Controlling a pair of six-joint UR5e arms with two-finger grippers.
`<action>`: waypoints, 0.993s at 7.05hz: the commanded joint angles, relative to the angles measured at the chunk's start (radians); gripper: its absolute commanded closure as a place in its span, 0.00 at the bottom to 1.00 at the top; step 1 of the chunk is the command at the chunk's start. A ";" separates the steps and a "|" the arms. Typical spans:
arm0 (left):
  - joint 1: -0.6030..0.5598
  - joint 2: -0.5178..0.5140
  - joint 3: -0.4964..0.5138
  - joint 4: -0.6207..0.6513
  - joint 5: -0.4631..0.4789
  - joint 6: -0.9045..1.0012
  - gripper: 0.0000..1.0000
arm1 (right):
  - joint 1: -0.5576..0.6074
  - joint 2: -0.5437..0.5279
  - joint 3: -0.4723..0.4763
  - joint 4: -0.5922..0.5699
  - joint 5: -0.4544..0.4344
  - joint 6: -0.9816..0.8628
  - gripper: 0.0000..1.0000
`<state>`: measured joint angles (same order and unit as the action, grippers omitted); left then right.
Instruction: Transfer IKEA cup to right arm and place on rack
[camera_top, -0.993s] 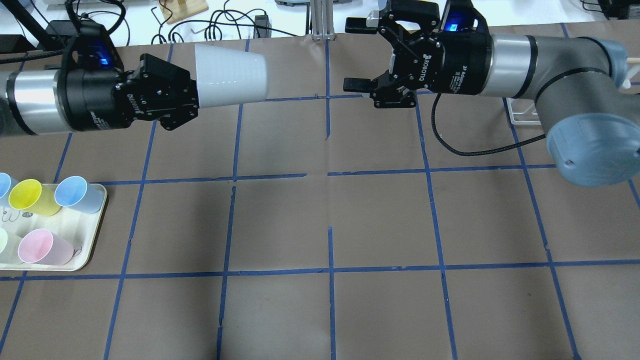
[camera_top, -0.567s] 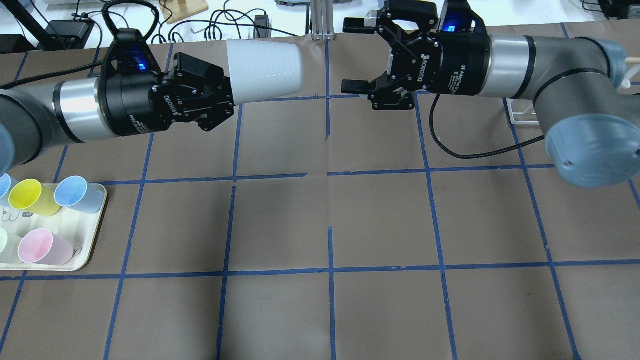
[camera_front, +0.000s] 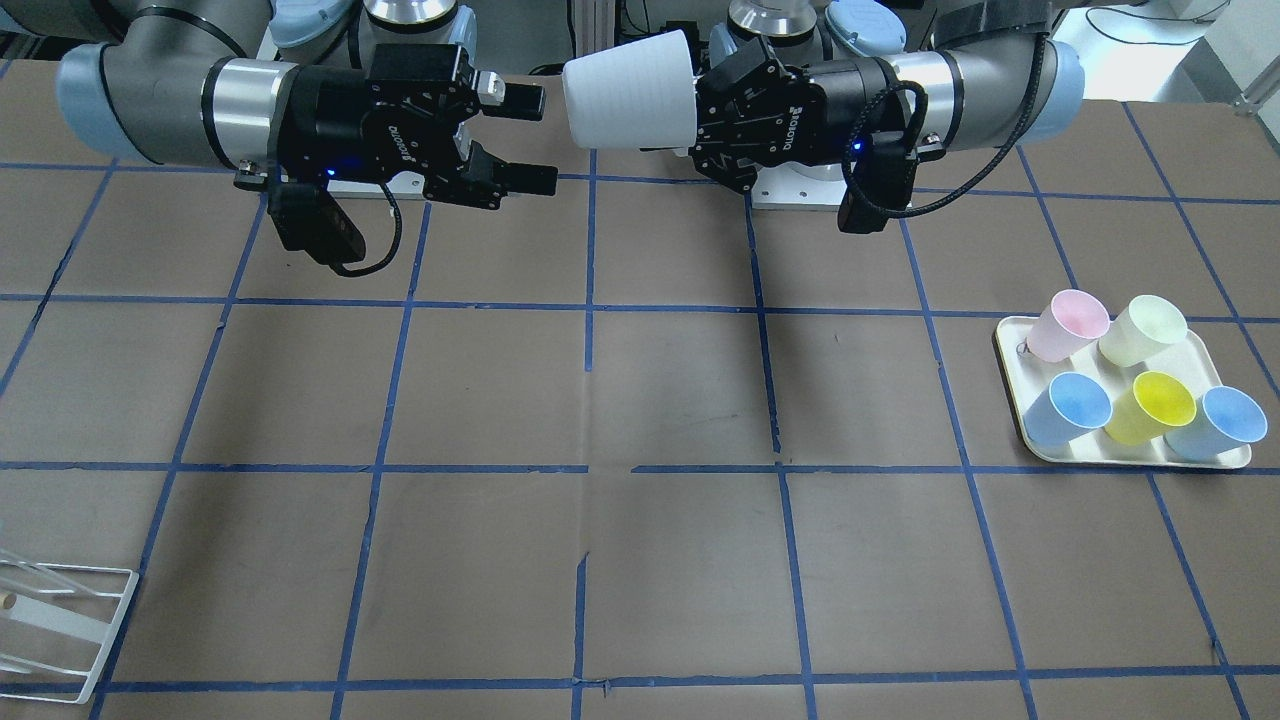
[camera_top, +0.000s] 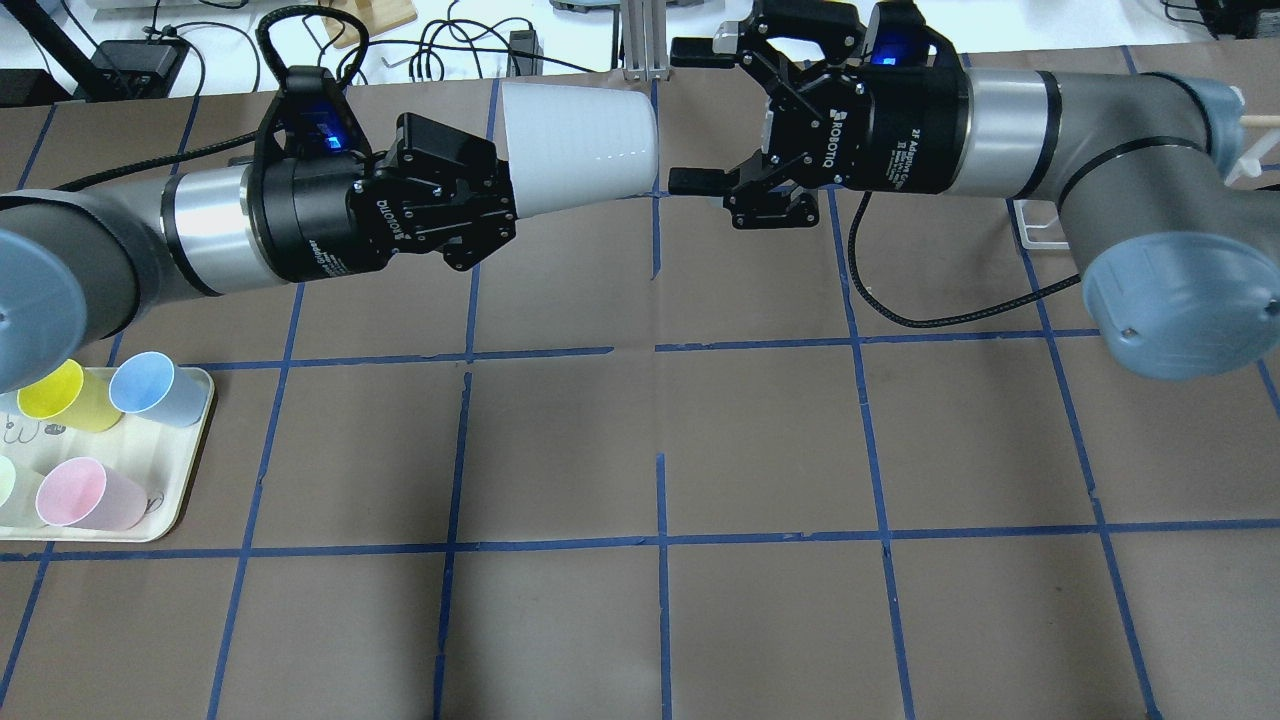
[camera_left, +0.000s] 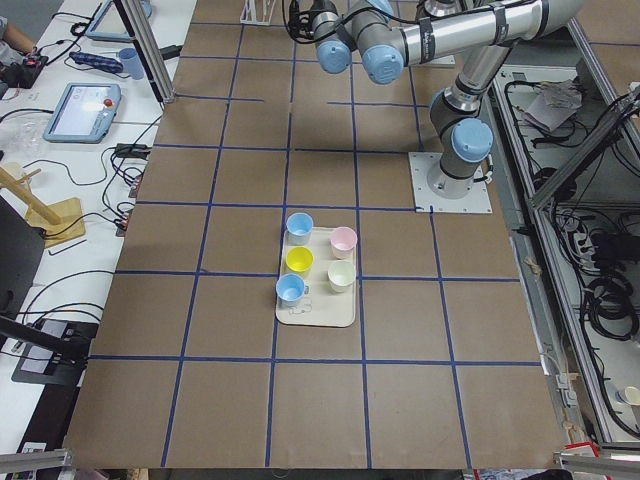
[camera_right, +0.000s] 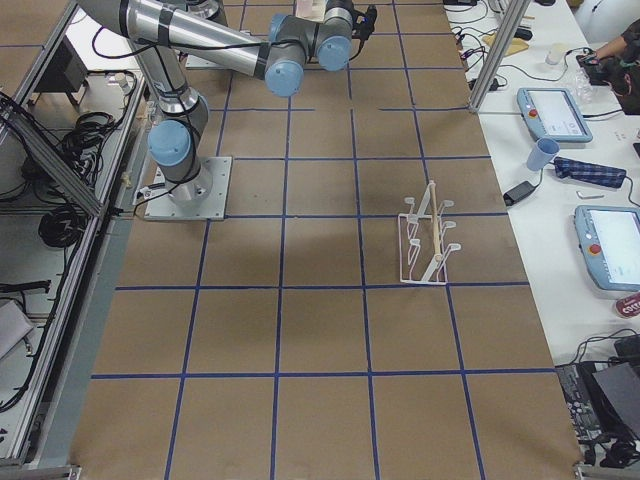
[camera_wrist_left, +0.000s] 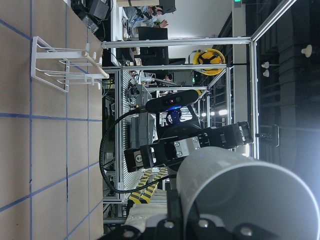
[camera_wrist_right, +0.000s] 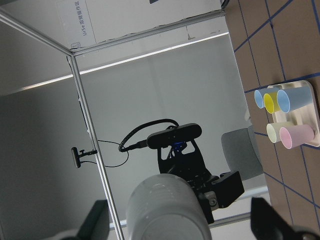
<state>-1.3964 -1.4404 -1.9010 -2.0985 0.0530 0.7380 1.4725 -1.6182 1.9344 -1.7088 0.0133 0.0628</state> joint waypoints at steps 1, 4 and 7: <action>-0.024 -0.002 -0.001 0.000 -0.025 -0.003 1.00 | 0.014 -0.026 0.003 0.000 -0.001 0.035 0.00; -0.052 -0.003 -0.001 0.000 -0.058 -0.003 1.00 | 0.031 -0.042 0.005 0.001 -0.001 0.081 0.00; -0.058 -0.003 -0.001 0.000 -0.056 -0.003 1.00 | 0.031 -0.063 0.014 0.006 -0.001 0.092 0.03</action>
<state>-1.4528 -1.4434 -1.9021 -2.0985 -0.0041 0.7348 1.5030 -1.6773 1.9437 -1.7032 0.0123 0.1502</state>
